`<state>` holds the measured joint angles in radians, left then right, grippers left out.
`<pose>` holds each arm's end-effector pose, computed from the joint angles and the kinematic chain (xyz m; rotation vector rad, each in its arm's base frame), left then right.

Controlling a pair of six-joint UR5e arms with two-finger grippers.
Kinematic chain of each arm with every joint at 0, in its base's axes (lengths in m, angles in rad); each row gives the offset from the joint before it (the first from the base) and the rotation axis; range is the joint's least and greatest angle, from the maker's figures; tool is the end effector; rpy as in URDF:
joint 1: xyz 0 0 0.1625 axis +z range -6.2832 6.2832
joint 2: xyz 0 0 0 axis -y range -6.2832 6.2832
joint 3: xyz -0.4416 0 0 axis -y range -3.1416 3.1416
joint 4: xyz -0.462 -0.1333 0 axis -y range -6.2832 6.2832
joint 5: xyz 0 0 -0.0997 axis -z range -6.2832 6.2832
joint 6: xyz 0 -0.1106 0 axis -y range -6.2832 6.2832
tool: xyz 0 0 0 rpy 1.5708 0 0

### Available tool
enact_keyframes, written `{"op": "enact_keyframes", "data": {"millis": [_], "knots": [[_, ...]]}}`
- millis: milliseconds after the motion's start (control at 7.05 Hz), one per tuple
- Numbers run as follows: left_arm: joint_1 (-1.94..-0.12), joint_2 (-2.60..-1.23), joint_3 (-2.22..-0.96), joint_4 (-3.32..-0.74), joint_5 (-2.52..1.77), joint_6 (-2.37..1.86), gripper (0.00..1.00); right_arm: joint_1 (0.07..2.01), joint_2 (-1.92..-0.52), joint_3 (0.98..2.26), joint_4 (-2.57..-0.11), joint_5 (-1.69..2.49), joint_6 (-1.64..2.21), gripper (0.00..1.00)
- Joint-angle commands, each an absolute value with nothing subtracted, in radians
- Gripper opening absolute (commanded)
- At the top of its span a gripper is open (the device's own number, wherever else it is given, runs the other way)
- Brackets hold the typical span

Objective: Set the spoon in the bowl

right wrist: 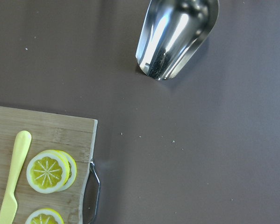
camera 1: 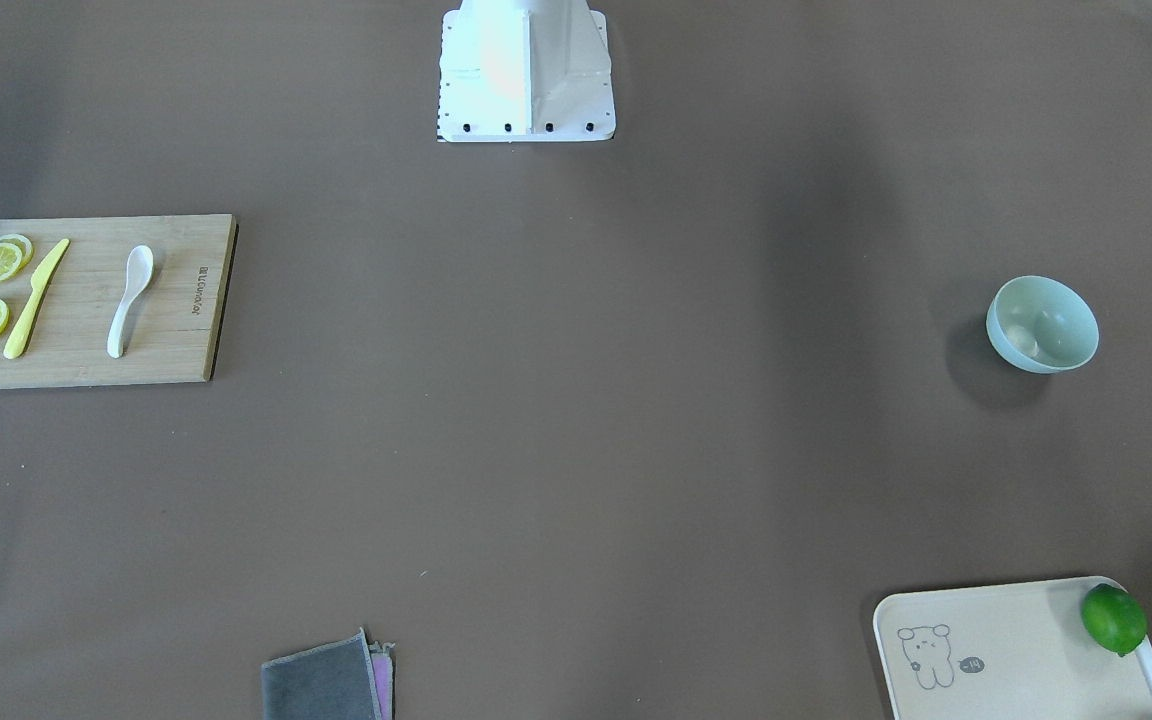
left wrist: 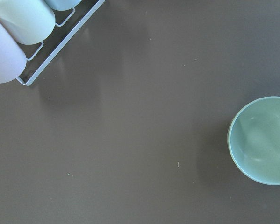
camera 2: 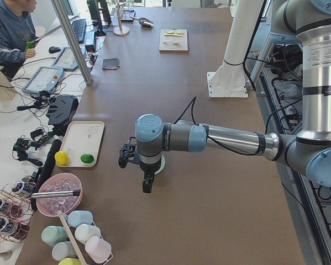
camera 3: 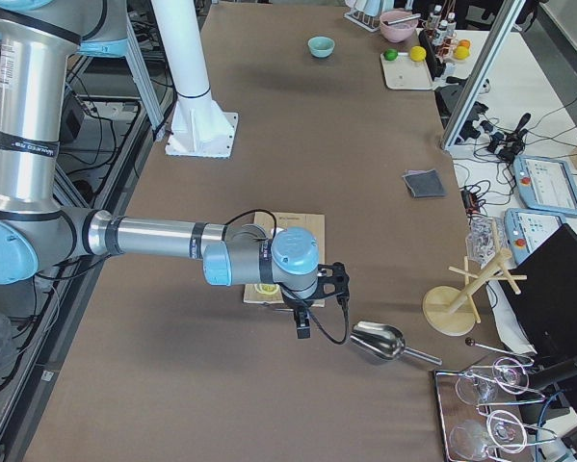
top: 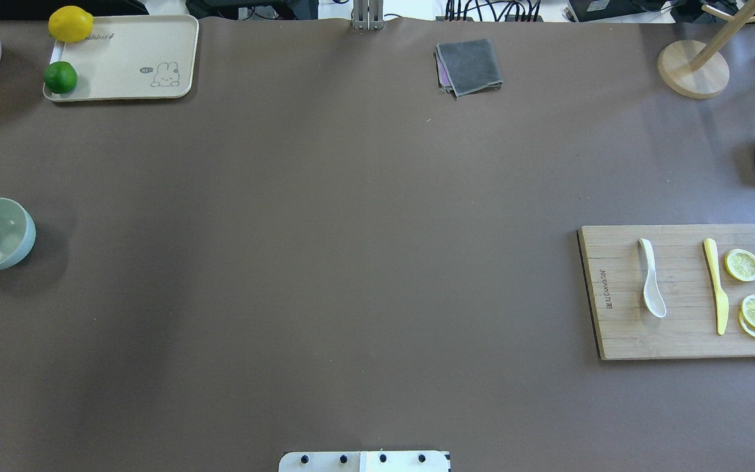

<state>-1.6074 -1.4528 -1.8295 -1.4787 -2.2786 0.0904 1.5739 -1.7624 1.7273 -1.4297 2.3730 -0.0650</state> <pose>-0.0800 -0.5065 0.6153 0.0914 0.7034 0.0687 0.0553 -0.4847 0.6781 0.1275 -0.7979 -0.1010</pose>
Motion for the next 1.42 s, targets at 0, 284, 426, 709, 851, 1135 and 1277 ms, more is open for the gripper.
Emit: {"op": "enact_keyframes", "data": {"millis": [0, 284, 426, 709, 851, 1135, 1277], "knots": [[-1.606, -1.445, -1.821, -1.488, -2.281, 0.087, 0.98, 1.574, -1.763, 1.727, -1.430, 2.373, -0.064, 1.00], [-1.609, -1.430, -1.842, -1.491, -2.281, 0.092, 0.98, 1.574, -1.763, 1.727, -1.430, 2.373, -0.064, 1.00], [-1.608, -1.428, -1.854, -1.491, -2.283, 0.091, 0.98, 1.574, -1.763, 1.727, -1.430, 2.373, -0.066, 1.00], [-1.608, -1.428, -1.868, -1.493, -2.286, 0.098, 0.98, 1.550, -1.761, 1.736, -1.405, 2.368, -0.067, 1.00], [-1.606, -1.421, -1.862, -1.549, -2.368, 0.091, 0.98, 1.546, -1.769, 1.723, -1.308, 2.365, -0.066, 1.00], [-1.565, -1.455, -1.792, -1.679, -2.396, -0.056, 0.98, 1.546, -1.784, 1.717, -1.221, 2.370, -0.057, 1.00], [-1.501, -1.465, -1.742, -1.780, -2.395, -0.136, 0.97, 1.539, -1.783, 1.717, -1.223, 2.375, -0.051, 1.00]]}}
